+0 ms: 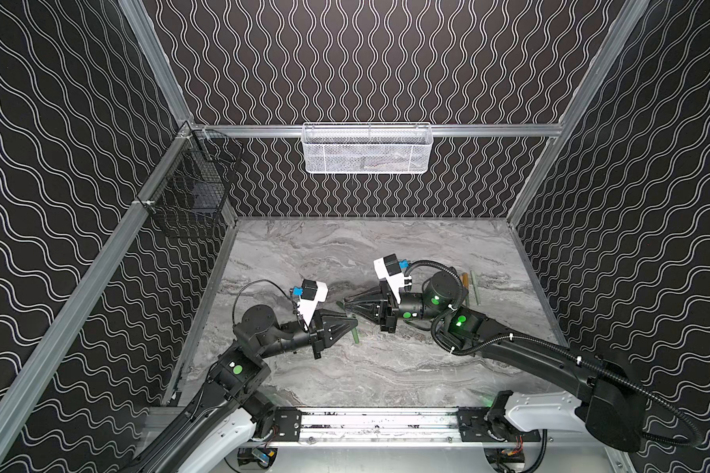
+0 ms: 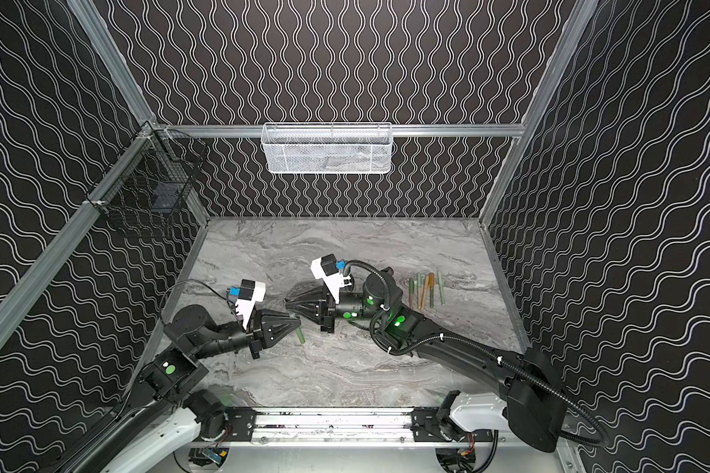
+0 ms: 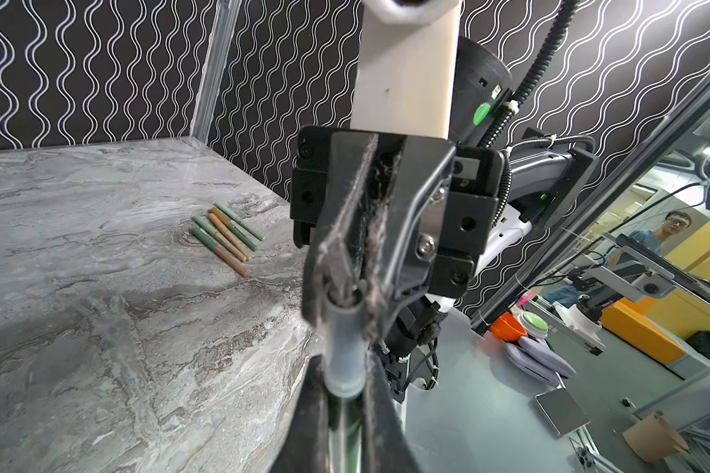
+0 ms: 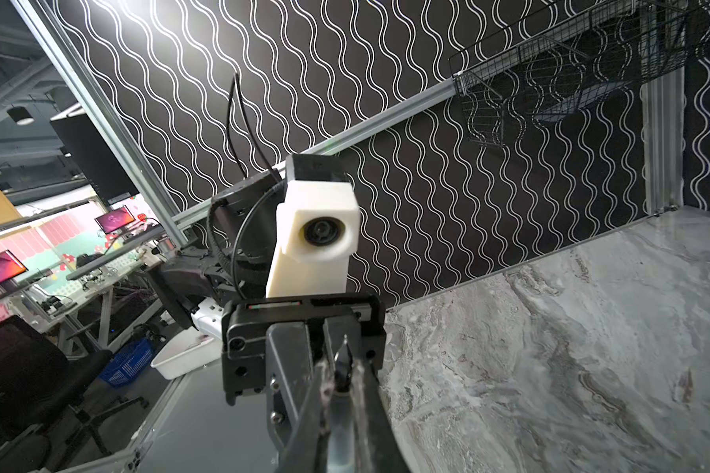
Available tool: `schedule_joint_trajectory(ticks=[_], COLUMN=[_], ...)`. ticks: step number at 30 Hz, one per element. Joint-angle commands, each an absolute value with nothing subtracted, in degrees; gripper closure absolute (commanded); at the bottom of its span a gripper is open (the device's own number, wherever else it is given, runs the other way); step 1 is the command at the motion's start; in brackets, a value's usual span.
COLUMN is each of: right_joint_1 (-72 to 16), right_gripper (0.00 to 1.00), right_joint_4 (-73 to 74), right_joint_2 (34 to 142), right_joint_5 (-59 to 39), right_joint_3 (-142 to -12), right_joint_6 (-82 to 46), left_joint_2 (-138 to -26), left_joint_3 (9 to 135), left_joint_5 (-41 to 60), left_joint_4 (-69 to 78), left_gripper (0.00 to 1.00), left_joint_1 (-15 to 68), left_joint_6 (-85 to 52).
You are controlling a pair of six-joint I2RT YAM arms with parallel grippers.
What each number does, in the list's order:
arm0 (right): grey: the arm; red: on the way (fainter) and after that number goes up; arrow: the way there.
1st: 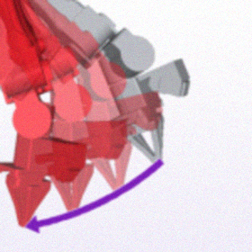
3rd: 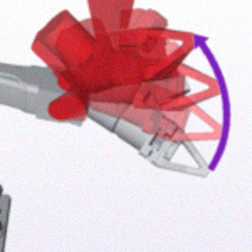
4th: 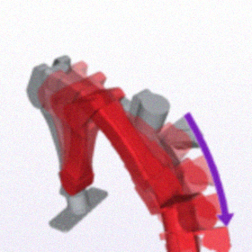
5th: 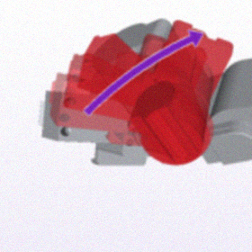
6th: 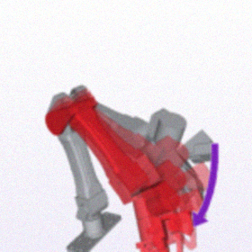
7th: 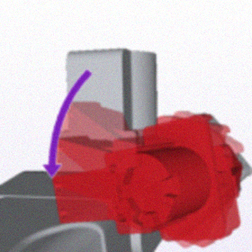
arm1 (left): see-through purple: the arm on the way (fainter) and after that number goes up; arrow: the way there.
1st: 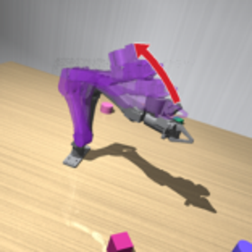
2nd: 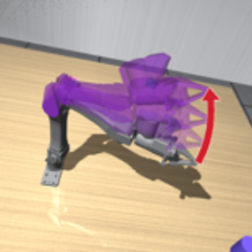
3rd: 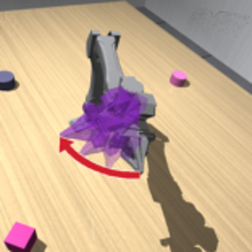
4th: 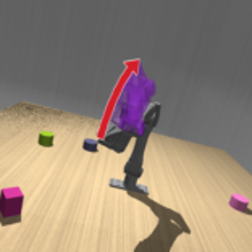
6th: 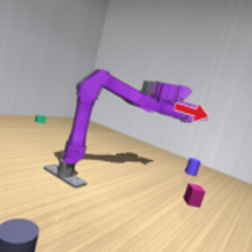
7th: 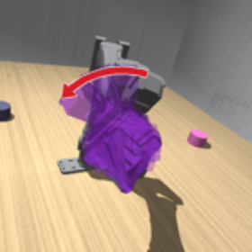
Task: Insert the pens into the pen caps
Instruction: 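Close the left gripper on the green pen while the right gripper releases it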
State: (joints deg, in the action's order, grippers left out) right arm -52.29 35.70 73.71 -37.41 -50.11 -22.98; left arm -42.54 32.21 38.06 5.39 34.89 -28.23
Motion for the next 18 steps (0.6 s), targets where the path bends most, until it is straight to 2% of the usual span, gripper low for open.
schedule_joint_trajectory(ticks=[1, 8, 10, 14, 18], right_joint_1=[-52.3, -52.3, -52.3, -52.1, -50.5], right_gripper=[0.9, 0.88, 0.8, 0.53, 0.41], right_joint_4=[39.7, 40.5, 39.5, 34.6, 26.2], right_joint_2=[73.6, 73.3, 73.3, 73.0, 73.4], right_joint_5=[-38.3, -37.8, -37.1, -33.6, -29.7], right_joint_3=[-49.7, -48.7, -48.8, -49.4, -50.6], right_joint_6=[-24.0, -24.3, -24.2, -22.9, -20.5], left_joint_2=[-41.9, -42.6, -41.9, -39.4, -39.2], left_joint_3=[31.9, 33.3, 34.4, 37.6, 43.2], left_joint_5=[36.8, 36.8, 35.5, 28.7, 19.6], left_joint_4=[6.9, 4.9, 1.6, -9.6, -24.7], left_gripper=[0.98, 1.0, 1.0, 1.0, 1.0], left_joint_1=[34.8, 34.8, 34.8, 34.8, 34.4], left_joint_6=[-27.5, -26.3, -25.2, -21.8, -17.9])
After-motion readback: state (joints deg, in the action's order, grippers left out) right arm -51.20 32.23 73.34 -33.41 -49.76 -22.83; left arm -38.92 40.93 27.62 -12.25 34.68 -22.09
